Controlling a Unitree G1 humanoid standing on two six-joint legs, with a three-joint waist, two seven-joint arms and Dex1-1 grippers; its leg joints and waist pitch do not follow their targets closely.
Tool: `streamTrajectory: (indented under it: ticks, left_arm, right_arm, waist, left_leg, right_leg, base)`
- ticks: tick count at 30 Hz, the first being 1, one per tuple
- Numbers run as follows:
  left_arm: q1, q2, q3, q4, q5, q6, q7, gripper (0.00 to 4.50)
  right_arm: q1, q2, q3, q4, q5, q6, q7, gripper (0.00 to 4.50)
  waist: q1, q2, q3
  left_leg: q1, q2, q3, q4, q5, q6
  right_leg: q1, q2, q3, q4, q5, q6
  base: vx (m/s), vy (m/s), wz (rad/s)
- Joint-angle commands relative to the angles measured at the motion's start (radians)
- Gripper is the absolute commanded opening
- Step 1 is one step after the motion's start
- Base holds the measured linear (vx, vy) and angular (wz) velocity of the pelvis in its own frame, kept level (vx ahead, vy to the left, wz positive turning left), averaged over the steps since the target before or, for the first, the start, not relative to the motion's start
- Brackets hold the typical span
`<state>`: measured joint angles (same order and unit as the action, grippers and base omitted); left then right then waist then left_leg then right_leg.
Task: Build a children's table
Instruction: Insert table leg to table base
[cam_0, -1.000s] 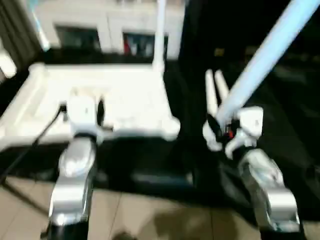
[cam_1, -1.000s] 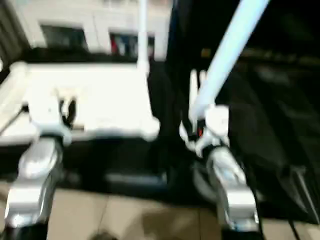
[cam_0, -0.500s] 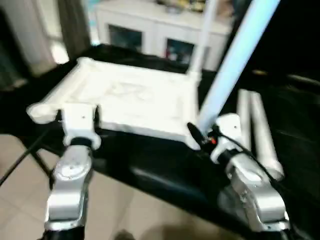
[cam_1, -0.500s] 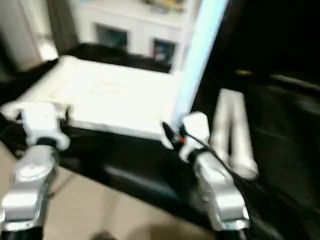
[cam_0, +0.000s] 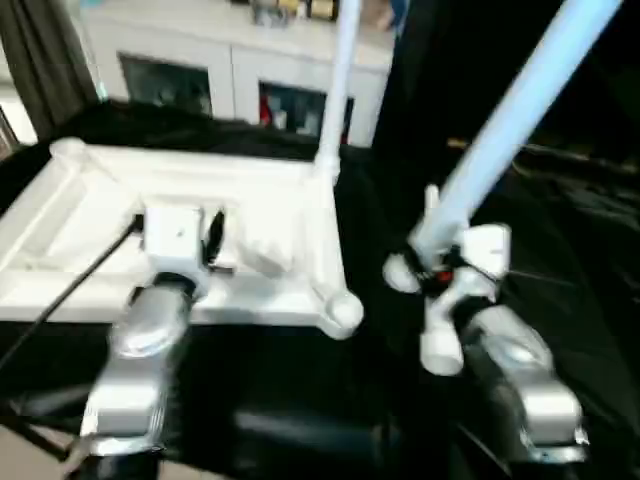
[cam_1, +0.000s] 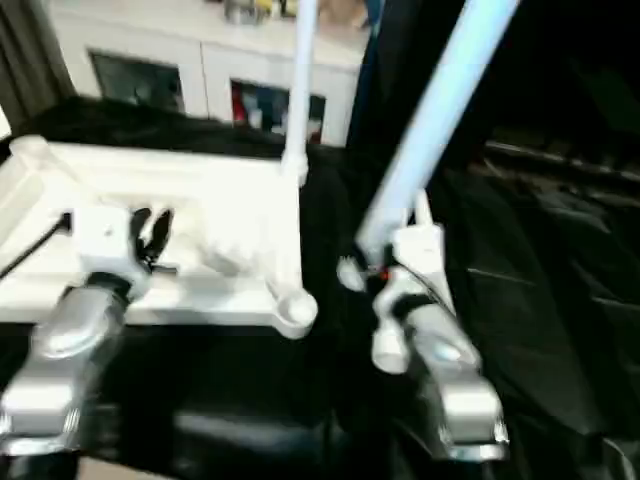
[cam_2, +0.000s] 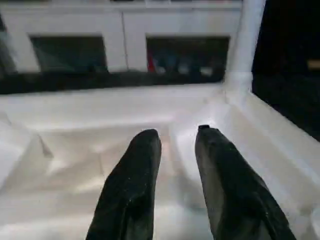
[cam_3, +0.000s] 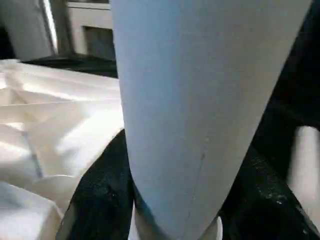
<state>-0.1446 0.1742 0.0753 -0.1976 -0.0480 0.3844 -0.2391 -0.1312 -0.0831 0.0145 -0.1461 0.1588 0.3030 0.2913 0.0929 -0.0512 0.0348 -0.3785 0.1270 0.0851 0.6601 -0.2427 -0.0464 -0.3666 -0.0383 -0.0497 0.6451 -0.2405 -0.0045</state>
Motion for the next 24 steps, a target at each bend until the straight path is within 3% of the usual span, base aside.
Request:
streamTrajectory:
  ticks: [1, 2, 3, 4, 5, 6, 8, 9, 10, 11, 13, 15, 18, 19, 21, 22, 24]
  left_arm:
    - [-0.013, 0.020, -0.036, 0.021, -0.026, -0.025, -0.079, 1.62]
    - [-0.031, 0.051, -0.042, 0.036, -0.080, -0.019, -0.166, 1.73]
    - [-0.031, 0.051, -0.042, 0.036, -0.080, -0.019, -0.166, 1.73]
    - [-0.039, 0.063, -0.044, 0.038, -0.113, -0.006, -0.211, 1.84]
    - [-0.060, 0.101, -0.059, 0.047, -0.153, -0.008, -0.304, 1.84]
    - [-0.060, 0.101, -0.059, 0.047, -0.153, -0.008, -0.304, 1.91]
    - [-0.093, 0.155, -0.096, 0.076, -0.161, 0.000, -0.410, 2.17]
    - [-0.113, 0.186, -0.119, 0.096, -0.161, 0.008, -0.471, 2.17]
    - [-0.113, 0.186, -0.119, 0.096, -0.161, 0.008, -0.471, 2.32]
    - [-0.139, 0.233, -0.160, 0.125, -0.154, 0.011, -0.566, 2.32]
    - [-0.188, 0.326, -0.249, 0.189, -0.127, -0.018, -0.748, 2.32]
    - [-0.231, 0.363, -0.298, 0.243, -0.102, -0.039, -0.834, 2.32]
    - [-0.269, 0.378, -0.328, 0.290, -0.078, -0.068, -0.875, 2.32]
    - [-0.283, 0.380, -0.336, 0.310, -0.068, -0.080, -0.882, 2.32]
    - [-0.312, 0.380, -0.348, 0.347, -0.050, -0.101, -0.894, 2.17]
    - [-0.337, 0.376, -0.354, 0.380, -0.040, -0.124, -0.890, 2.07]
    - [-0.390, 0.366, -0.377, 0.458, -0.007, -0.176, -0.899, 1.99]
  right_arm:
    - [-0.011, -0.019, -0.021, -0.030, 0.011, 0.003, 0.004, 1.86]
    - [-0.018, -0.021, -0.028, -0.030, 0.022, 0.009, 0.015, 1.86]
    - [-0.018, -0.021, -0.028, -0.030, 0.022, 0.009, 0.015, 1.86]
    - [-0.021, -0.021, -0.033, -0.030, 0.028, 0.011, 0.020, 1.86]
    - [-0.032, -0.023, -0.039, -0.023, 0.039, 0.013, 0.031, 1.86]
    - [-0.032, -0.023, -0.039, -0.023, 0.039, 0.013, 0.031, 1.86]
    - [-0.047, -0.037, -0.036, -0.010, 0.050, 0.015, 0.054, 1.86]
    - [-0.055, -0.046, -0.033, -0.001, 0.056, 0.017, 0.067, 1.86]
    - [-0.055, -0.046, -0.033, -0.001, 0.056, 0.017, 0.067, 1.86]
    - [-0.065, -0.062, -0.027, 0.014, 0.059, 0.014, 0.089, 1.86]
    - [-0.080, -0.087, -0.018, 0.042, 0.056, 0.004, 0.124, 1.86]
    - [-0.086, -0.097, -0.019, 0.053, 0.057, 0.001, 0.138, 1.86]
    - [-0.090, -0.103, -0.020, 0.057, 0.058, 0.000, 0.146, 1.86]
    - [-0.090, -0.105, -0.020, 0.057, 0.059, 0.000, 0.147, 1.86]
    - [-0.090, -0.108, -0.022, 0.056, 0.061, 0.001, 0.149, 1.86]
    - [-0.088, -0.112, -0.023, 0.055, 0.064, 0.001, 0.151, 1.86]
    - [-0.081, -0.117, -0.024, 0.048, 0.068, 0.003, 0.153, 1.86]
  waist:
    - [-0.005, 0.019, -0.044]
    - [-0.005, 0.018, -0.042]
    - [-0.004, 0.016, -0.036]
    - [-0.006, 0.014, -0.034]
    - [-0.006, 0.015, -0.032]
    - [-0.005, 0.013, -0.028]
    - [-0.005, 0.004, -0.025]
    - [-0.003, 0.005, -0.025]
    - [-0.003, 0.011, -0.027]
    - [-0.005, 0.009, -0.026]
    - [-0.002, 0.010, -0.030]
    - [-0.002, 0.009, -0.032]
    - [-0.002, 0.011, -0.035]
    - [-0.001, 0.010, -0.037]
    - [-0.002, 0.017, -0.038]
    - [-0.002, 0.013, -0.037]
    - [0.001, 0.019, -0.037]
  left_leg:
    - [0.027, 0.078, -0.004, -0.097, 0.155, -0.022]
    - [0.025, 0.081, 0.000, -0.107, 0.074, -0.025]
    - [0.028, 0.086, 0.006, -0.123, -0.057, -0.030]
    - [0.030, 0.088, 0.009, -0.129, -0.103, -0.032]
    - [0.040, 0.093, 0.017, -0.132, -0.173, -0.033]
    - [0.036, 0.092, 0.022, -0.138, -0.204, -0.028]
    - [0.035, 0.095, 0.030, -0.141, -0.205, -0.025]
    - [0.037, 0.093, 0.032, -0.141, -0.198, -0.021]
    - [0.037, 0.095, 0.033, -0.141, -0.181, -0.021]
    - [0.034, 0.096, 0.034, -0.142, -0.171, -0.021]
    - [0.039, 0.091, 0.040, -0.142, -0.154, -0.014]
    - [0.037, 0.093, 0.043, -0.142, -0.127, -0.015]
    - [0.036, 0.094, 0.045, -0.140, -0.105, -0.012]
    - [0.033, 0.098, 0.044, -0.140, -0.084, -0.011]
    - [0.034, 0.097, 0.045, -0.138, -0.085, -0.010]
    - [0.036, 0.095, 0.048, -0.137, -0.093, -0.008]
    - [0.035, 0.096, 0.046, -0.138, -0.098, -0.011]
  right_leg:
    - [0.046, -0.097, 0.053, -0.056, 0.232, -0.181]
    - [0.050, -0.103, 0.056, -0.060, 0.182, -0.183]
    - [0.050, -0.109, 0.059, -0.070, 0.068, -0.181]
    - [0.048, -0.109, 0.060, -0.074, 0.016, -0.179]
    - [0.036, -0.112, 0.062, -0.083, -0.064, -0.183]
    - [0.035, -0.114, 0.065, -0.088, -0.137, -0.177]
    - [0.032, -0.118, 0.067, -0.096, -0.205, -0.156]
    - [0.029, -0.117, 0.068, -0.096, -0.217, -0.149]
    - [0.027, -0.116, 0.069, -0.092, -0.212, -0.144]
    - [0.029, -0.117, 0.068, -0.092, -0.201, -0.145]
    - [0.023, -0.112, 0.068, -0.092, -0.187, -0.140]
    - [0.025, -0.112, 0.067, -0.085, -0.135, -0.150]
    - [0.026, -0.112, 0.065, -0.080, -0.083, -0.168]
    - [0.031, -0.117, 0.063, -0.074, -0.037, -0.188]
    - [0.031, -0.117, 0.062, -0.073, -0.024, -0.200]
    - [0.029, -0.114, 0.063, -0.077, -0.032, -0.199]
    - [0.032, -0.118, 0.063, -0.078, -0.036, -0.205]
  base:
    - [0.000, 0.000, 0.00]
    - [0.000, 0.000, 0.00]
    - [0.000, 0.000, 0.00]
    - [-0.055, -0.013, 0.04]
    - [-0.055, -0.013, 0.04]
    - [-0.057, -0.018, 0.03]
    - [-0.050, -0.016, -0.04]
    - [0.000, 0.000, 0.00]
    - [0.000, 0.000, 0.00]
    - [0.000, 0.000, 0.00]
    - [0.000, 0.000, 0.00]
    - [0.000, 0.000, 0.00]
    - [0.000, 0.000, 0.00]
    - [0.000, 0.000, 0.00]
    - [0.000, 0.000, 0.00]
    - [0.000, 0.000, 0.00]
    - [0.000, 0.000, 0.00]
